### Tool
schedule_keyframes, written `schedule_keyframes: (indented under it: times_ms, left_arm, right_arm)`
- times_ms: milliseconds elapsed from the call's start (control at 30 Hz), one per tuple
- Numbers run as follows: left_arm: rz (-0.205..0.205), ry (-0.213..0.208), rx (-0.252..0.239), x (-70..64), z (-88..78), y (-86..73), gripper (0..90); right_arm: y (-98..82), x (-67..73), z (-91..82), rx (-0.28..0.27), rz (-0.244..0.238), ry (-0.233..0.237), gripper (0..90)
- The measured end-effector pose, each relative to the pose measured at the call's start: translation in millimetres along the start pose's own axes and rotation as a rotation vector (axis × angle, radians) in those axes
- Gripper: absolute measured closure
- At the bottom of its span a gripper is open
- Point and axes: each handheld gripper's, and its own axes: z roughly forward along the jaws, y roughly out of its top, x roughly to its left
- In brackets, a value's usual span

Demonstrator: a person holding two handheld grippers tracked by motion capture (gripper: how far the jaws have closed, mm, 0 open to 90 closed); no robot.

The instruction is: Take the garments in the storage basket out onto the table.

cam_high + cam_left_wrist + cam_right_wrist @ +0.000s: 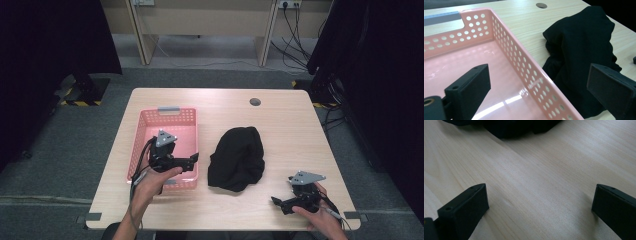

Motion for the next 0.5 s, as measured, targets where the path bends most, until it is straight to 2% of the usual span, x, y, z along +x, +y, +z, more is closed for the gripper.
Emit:
schedule_keyframes:
  times_ms: [500]
  left_arm:
    - [0.005, 0.0, -0.006, 0.0, -7.7, -9.7, 4.0]
  right_arm:
    - [0.0, 0.0, 0.0, 0.0, 0.0, 0.0, 0.8]
